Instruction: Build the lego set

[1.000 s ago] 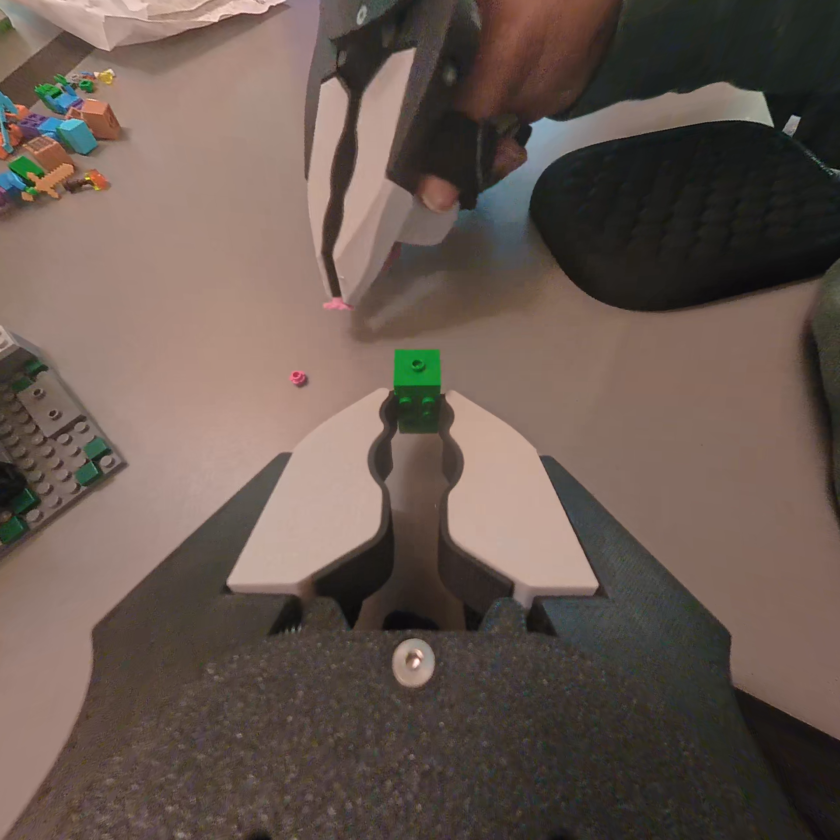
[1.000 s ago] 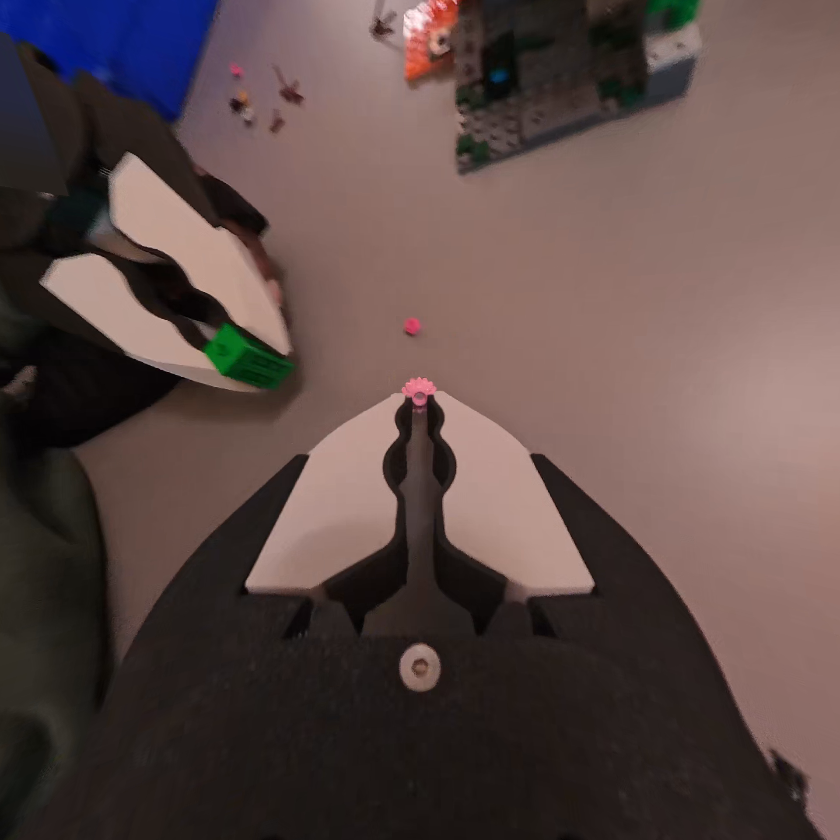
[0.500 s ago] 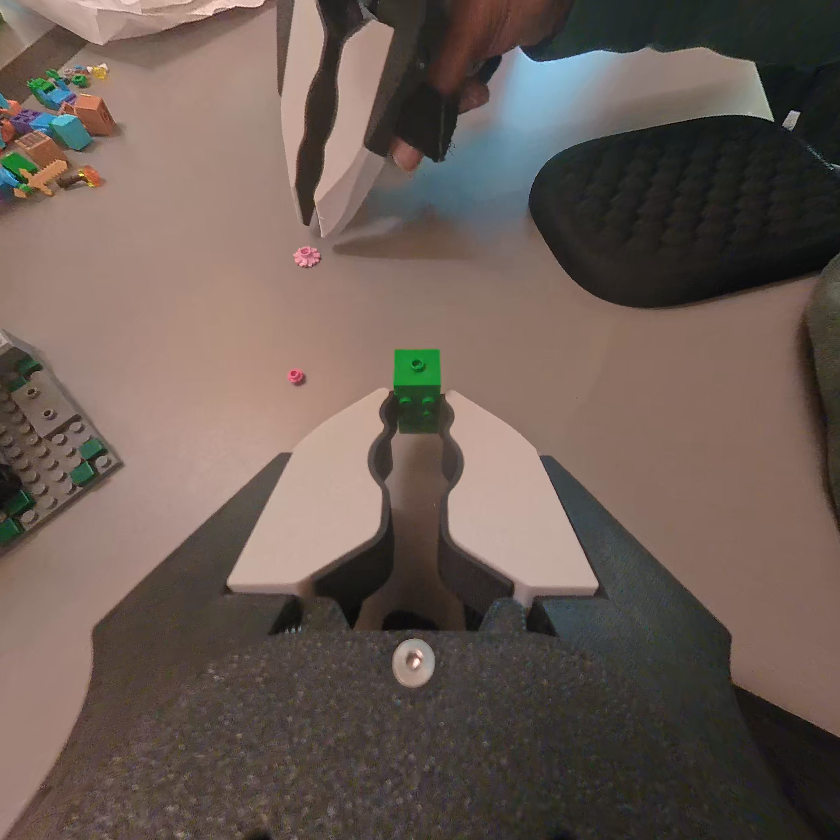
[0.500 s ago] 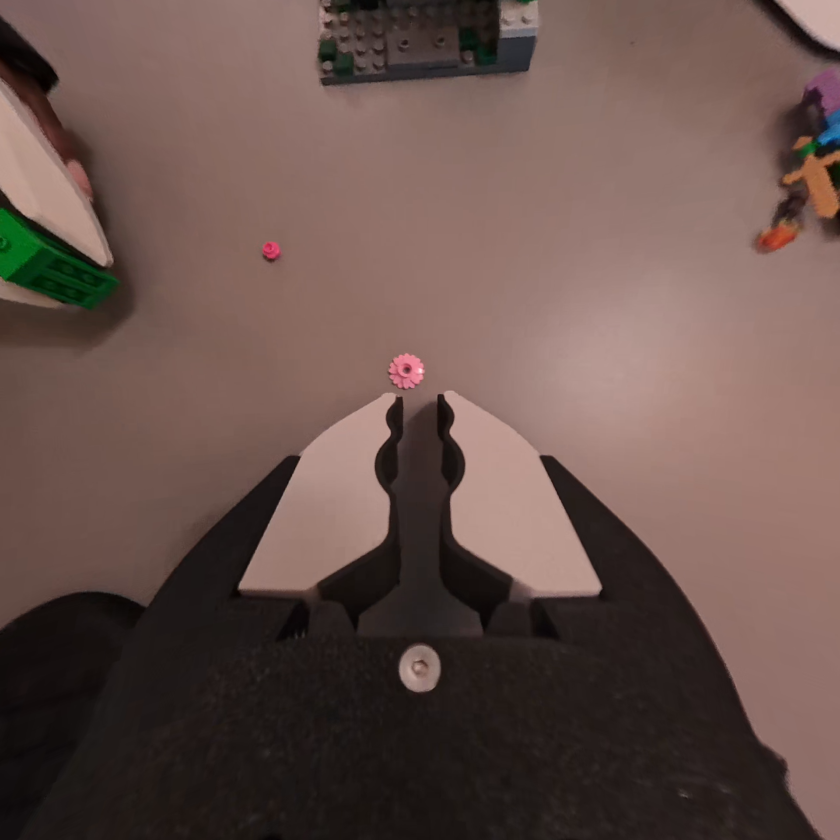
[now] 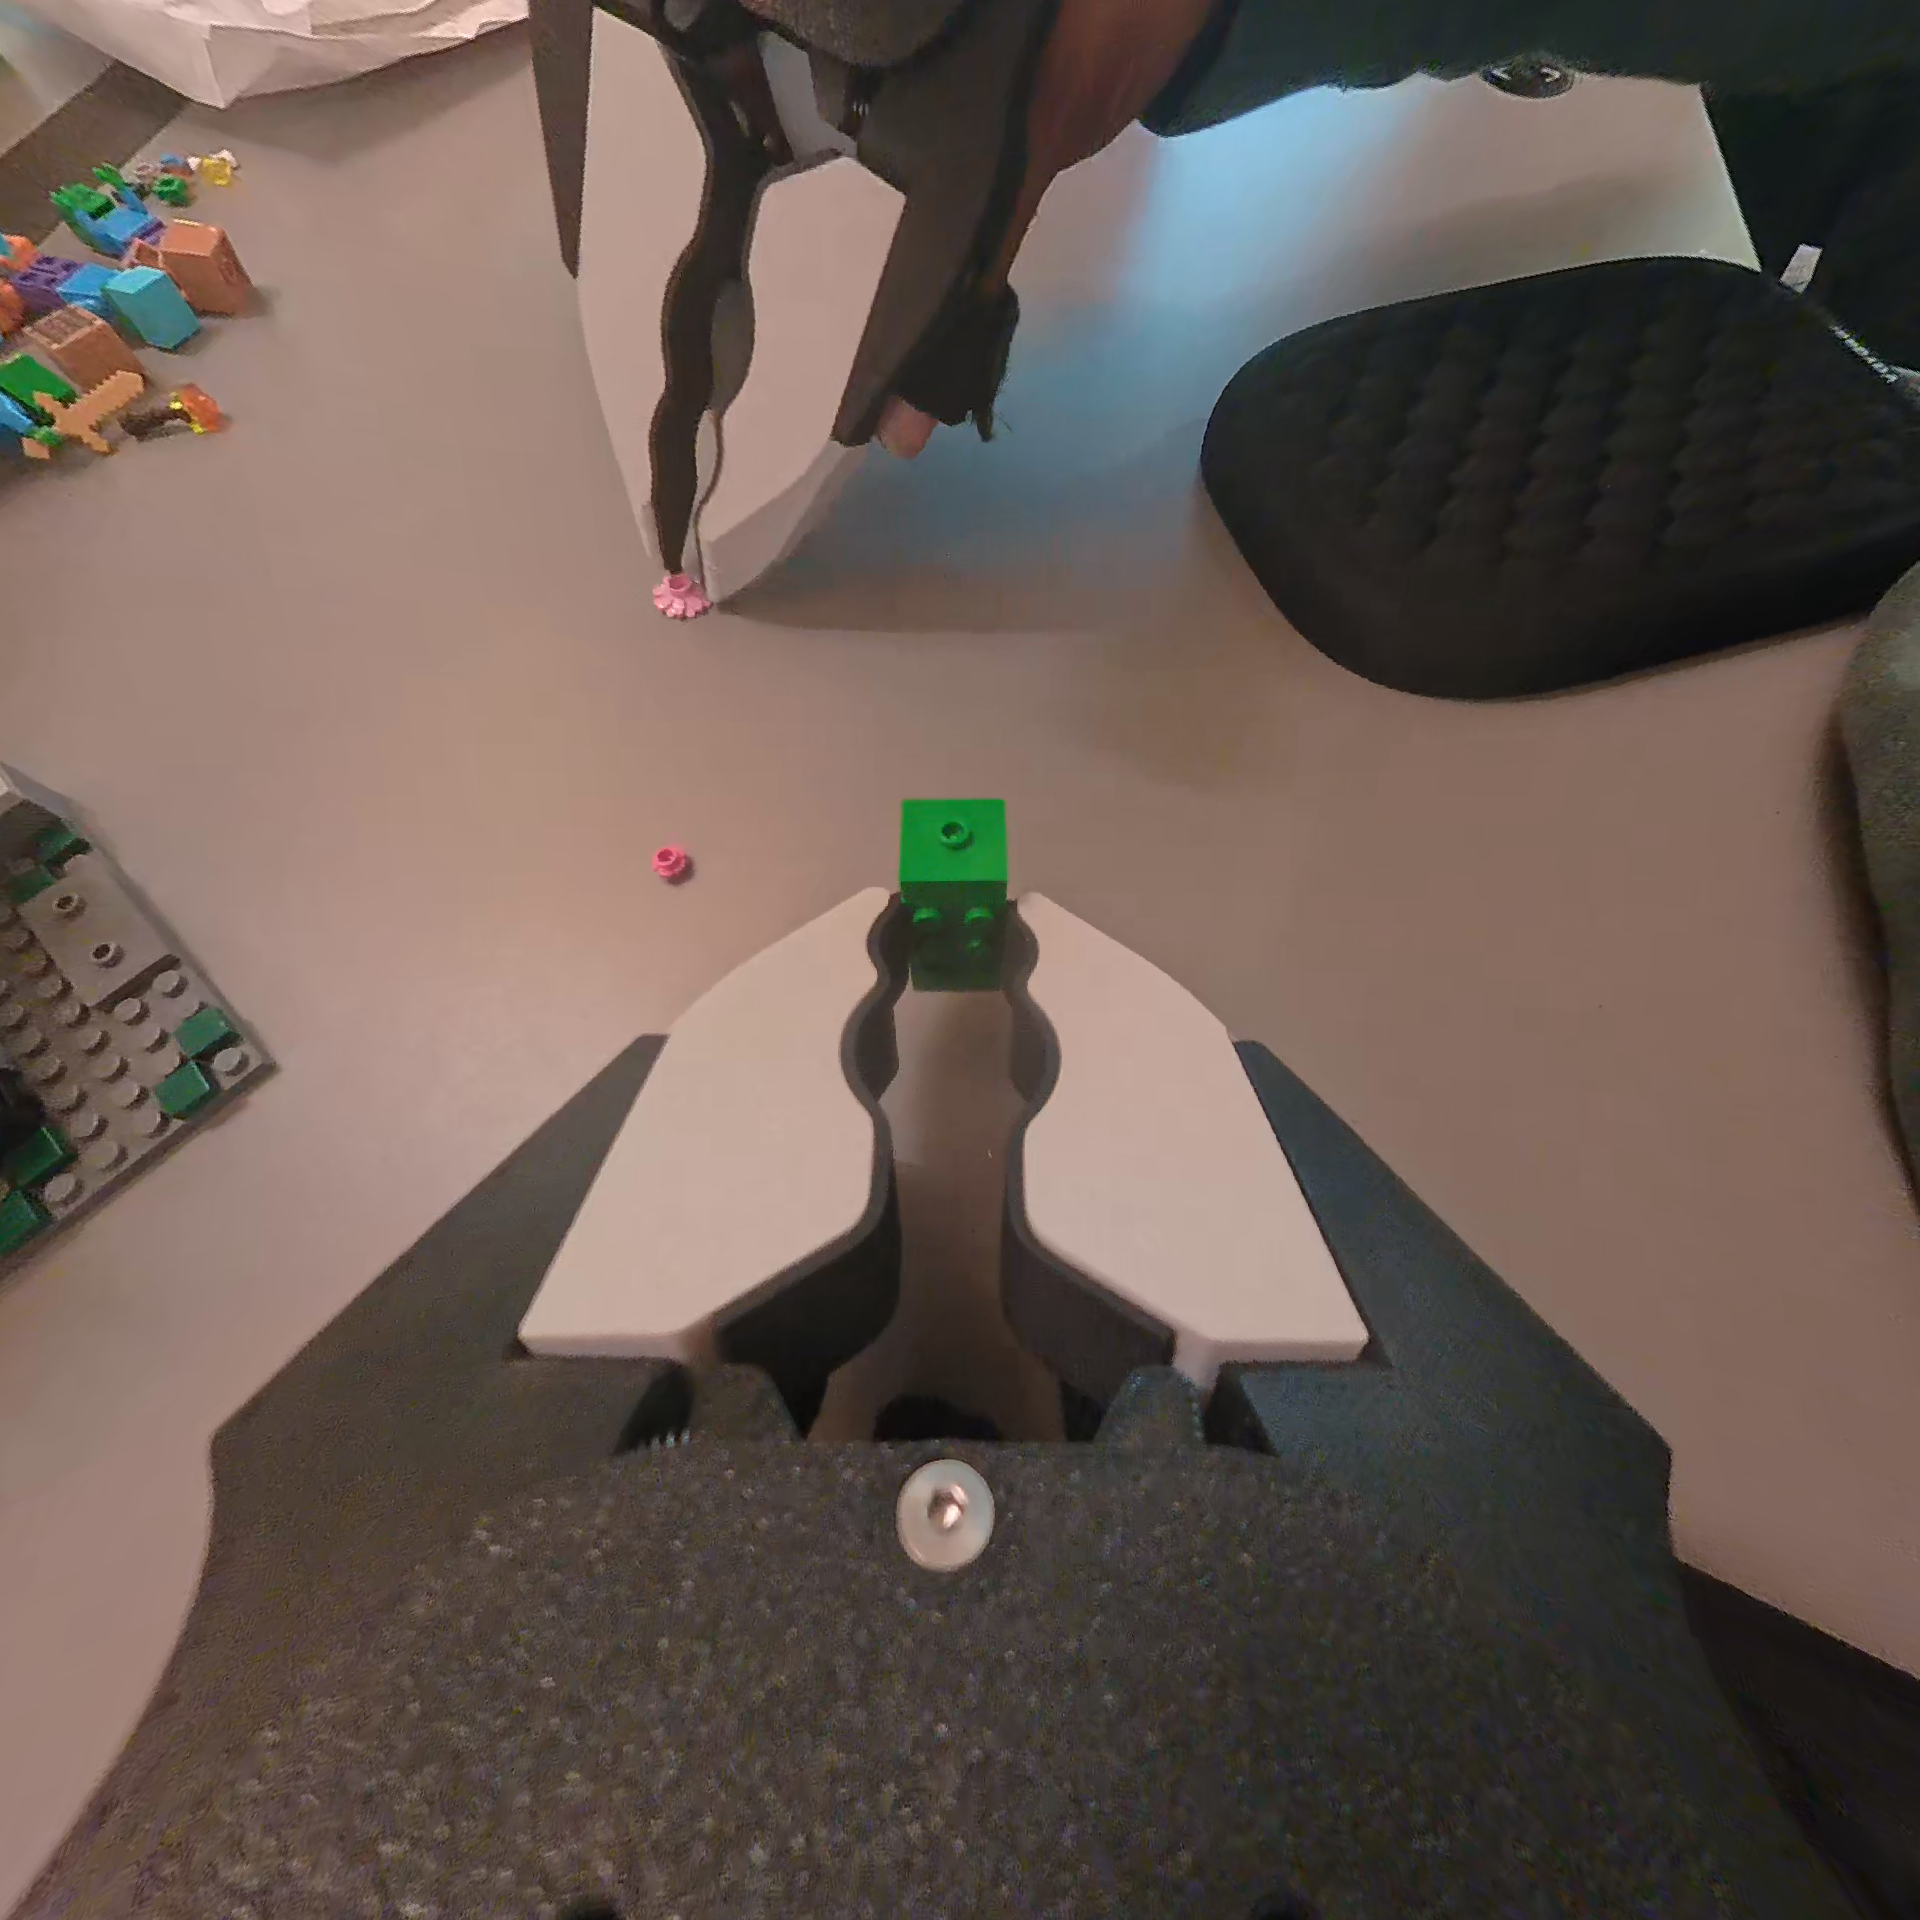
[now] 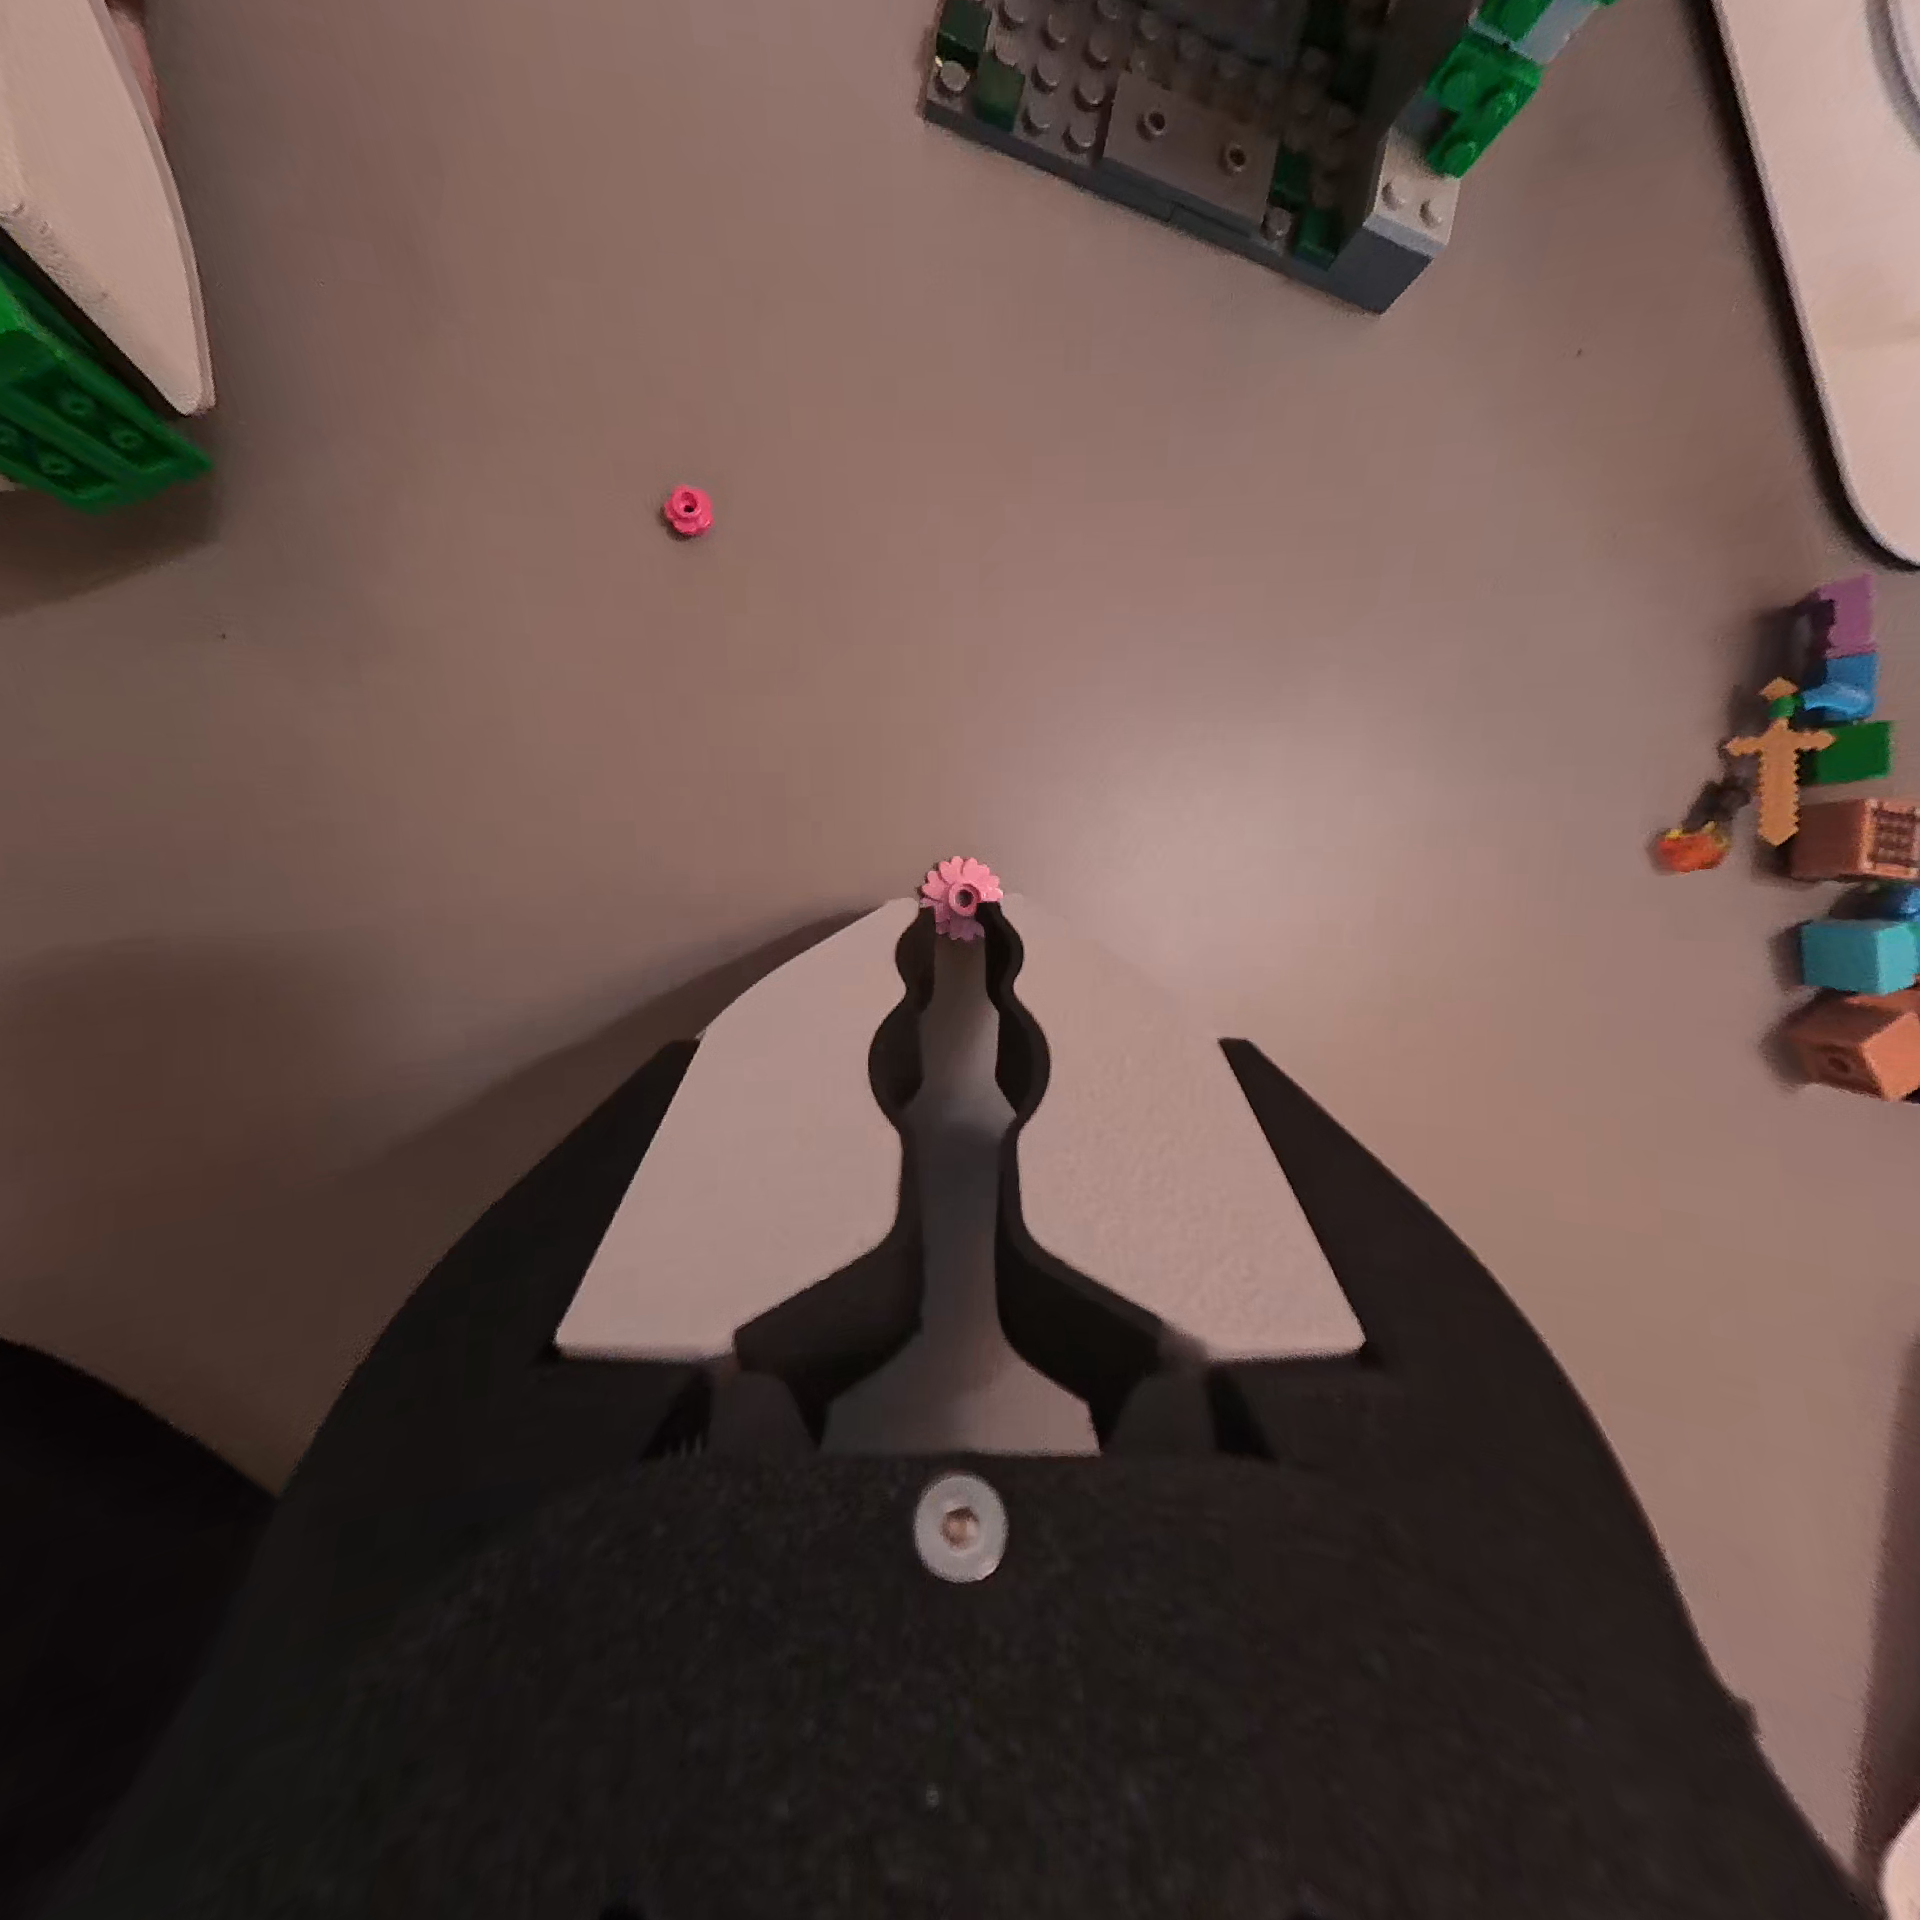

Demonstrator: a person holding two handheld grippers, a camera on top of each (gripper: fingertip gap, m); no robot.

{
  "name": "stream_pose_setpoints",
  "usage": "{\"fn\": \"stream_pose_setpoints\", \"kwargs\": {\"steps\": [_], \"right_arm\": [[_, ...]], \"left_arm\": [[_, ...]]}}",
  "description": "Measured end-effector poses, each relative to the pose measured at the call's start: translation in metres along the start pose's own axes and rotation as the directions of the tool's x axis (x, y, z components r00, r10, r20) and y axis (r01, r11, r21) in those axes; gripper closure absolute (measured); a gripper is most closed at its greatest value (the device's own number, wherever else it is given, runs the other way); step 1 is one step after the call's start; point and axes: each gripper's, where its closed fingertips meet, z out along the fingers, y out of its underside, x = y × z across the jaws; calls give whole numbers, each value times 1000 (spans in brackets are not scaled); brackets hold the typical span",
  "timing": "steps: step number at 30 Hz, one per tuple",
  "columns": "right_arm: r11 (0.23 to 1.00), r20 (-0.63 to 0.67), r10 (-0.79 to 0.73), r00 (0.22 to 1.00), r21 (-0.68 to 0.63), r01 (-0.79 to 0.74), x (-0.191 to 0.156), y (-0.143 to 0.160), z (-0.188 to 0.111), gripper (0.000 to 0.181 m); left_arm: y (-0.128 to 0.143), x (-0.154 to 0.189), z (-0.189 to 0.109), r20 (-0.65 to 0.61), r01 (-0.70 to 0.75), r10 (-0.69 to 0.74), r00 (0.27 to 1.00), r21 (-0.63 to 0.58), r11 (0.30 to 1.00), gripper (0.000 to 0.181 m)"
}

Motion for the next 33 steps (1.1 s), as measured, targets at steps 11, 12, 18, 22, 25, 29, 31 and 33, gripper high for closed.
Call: {"fn": "stream_pose_setpoints", "kwargs": {"steps": [11, 12, 18, 22, 25, 29, 31, 33], "right_arm": [[958, 331, 231, 915, 86, -274, -17, -30, -7, 181], [961, 305, 224, 926, 91, -263, -11, -29, -8, 181], [997, 132, 52, 990, 44, -58, 0, -17, 0, 169], [1000, 74, 11, 997, 9, -12, 3, -13, 8, 170], [1000, 76, 20, 997, 1, -20, 3, -13, 10, 172], [998, 104, 62, 993, -4, -62, 2, -14, 10, 175], [983, 251, 165, 954, 35, -179, -11, -24, 5, 176], [944, 466, 268, 843, 46, -326, -33, -38, -6, 176]], "left_arm": [[0, 0, 0, -3, -3, 3, 1000, 0, 1000, 165], [0, 1, 0, -3, -4, 4, 1000, -1, 1000, 165], [0, 0, 0, -5, -1, 1, 1000, -2, 1000, 165], [0, 1, 0, -6, -3, 3, 1000, -2, 1000, 165], [0, 1, 0, -8, -2, 2, 1000, -1, 1000, 165], [0, 1, 0, -9, -4, 4, 1000, -3, 1000, 165], [1, 2, 0, -9, -6, 6, 1000, -4, 1000, 165], [1, 2, 0, -10, -5, 5, 1000, -4, 1000, 165]]}}
